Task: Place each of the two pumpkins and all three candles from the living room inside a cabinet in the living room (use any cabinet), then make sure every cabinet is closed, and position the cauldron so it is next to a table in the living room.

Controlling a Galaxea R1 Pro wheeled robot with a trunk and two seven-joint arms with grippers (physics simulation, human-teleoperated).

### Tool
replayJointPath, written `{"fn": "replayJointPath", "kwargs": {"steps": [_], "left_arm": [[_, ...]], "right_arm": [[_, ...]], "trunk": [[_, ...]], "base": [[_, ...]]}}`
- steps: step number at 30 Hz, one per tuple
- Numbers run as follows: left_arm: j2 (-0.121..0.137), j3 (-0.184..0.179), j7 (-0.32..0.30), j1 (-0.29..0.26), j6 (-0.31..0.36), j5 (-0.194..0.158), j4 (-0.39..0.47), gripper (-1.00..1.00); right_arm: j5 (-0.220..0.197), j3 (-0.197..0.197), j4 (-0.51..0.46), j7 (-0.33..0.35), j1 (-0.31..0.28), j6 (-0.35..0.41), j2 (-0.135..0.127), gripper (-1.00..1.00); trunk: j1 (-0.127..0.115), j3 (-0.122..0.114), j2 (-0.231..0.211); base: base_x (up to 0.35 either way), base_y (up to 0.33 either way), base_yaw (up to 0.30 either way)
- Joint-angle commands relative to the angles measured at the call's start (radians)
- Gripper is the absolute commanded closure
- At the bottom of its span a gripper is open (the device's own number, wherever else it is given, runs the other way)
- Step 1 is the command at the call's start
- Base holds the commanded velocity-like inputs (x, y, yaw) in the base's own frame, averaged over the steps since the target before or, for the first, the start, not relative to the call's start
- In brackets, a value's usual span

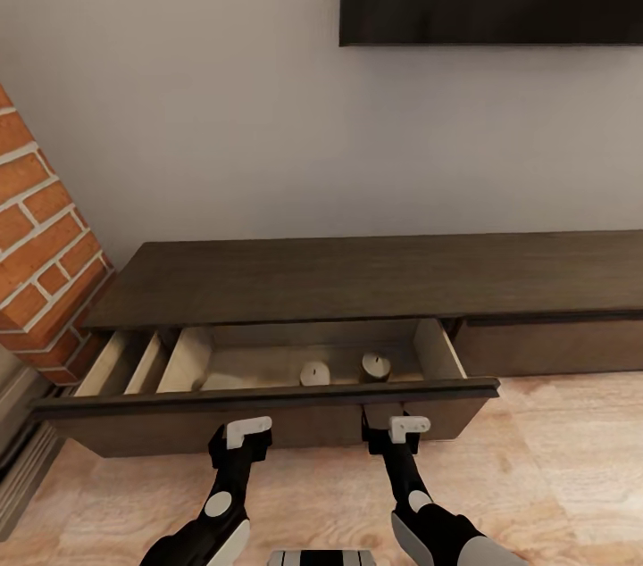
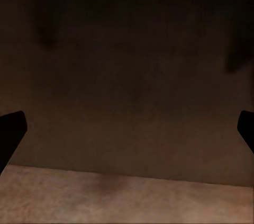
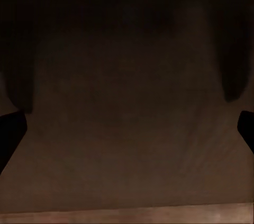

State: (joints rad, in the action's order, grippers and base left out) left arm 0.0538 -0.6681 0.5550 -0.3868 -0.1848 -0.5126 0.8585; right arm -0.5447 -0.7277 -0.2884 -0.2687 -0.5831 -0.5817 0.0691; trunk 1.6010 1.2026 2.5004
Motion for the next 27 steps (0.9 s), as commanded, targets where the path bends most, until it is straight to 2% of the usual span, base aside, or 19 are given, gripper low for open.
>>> {"fn": "replayJointPath", "kwargs": {"steps": [1,27], "left_arm": [[0.001,-0.007,0.006,-0.001,-0.007,-0.01,0.001,-1.0],[0.001,-0.007,0.006,-0.001,-0.007,-0.01,0.001,-1.0]], "right_arm": [[-0.008,-0.004,0.001,-0.009,-0.001,-0.004,-0.001,-1.0],[-0.008,-0.004,0.002,-0.009,-0.001,-0.004,0.0,-1.0]], "trunk": [[0.0,0.001,0.0],[0.0,0.001,0.0]], "base": [[0.253,0.0,0.0],[0.241,0.014,0.0]]}}
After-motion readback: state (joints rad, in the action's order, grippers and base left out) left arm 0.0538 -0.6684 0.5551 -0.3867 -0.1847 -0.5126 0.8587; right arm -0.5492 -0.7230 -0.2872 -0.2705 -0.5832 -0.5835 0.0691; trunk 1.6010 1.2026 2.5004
